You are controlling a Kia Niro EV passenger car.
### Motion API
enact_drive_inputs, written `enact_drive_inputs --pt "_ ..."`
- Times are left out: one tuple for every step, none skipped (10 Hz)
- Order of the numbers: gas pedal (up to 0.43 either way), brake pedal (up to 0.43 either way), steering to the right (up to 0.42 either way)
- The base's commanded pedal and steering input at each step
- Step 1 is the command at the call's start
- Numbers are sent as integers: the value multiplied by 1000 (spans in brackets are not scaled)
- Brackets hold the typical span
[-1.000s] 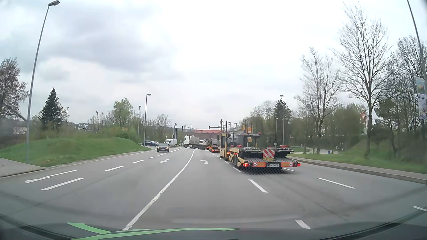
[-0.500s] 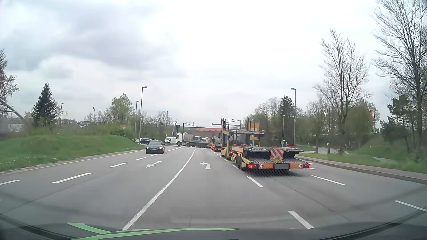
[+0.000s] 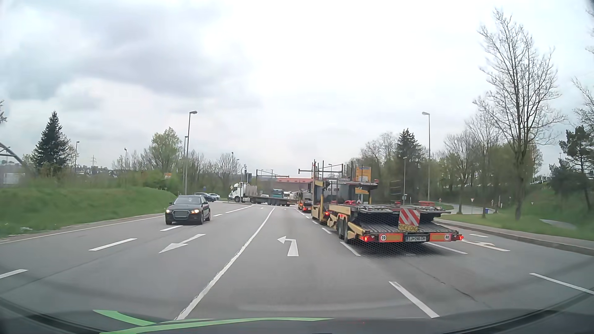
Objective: Follow the waypoints while adhering to traffic rules and regulations
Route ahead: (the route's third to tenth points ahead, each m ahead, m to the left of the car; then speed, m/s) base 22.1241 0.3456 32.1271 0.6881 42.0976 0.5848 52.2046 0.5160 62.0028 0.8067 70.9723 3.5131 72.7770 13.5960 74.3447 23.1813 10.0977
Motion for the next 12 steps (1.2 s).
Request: enact_drive_inputs --pt "0 232 -24" --pt "0 244 -27" --pt "0 256 -27" --pt "0 256 -27" --pt "0 250 -26" --pt "0 226 -24" --pt "0 201 -23" --pt "0 177 -22" --pt "0 159 -17" --pt "0 122 -11" --pt "0 79 -11" --pt "0 55 -8"
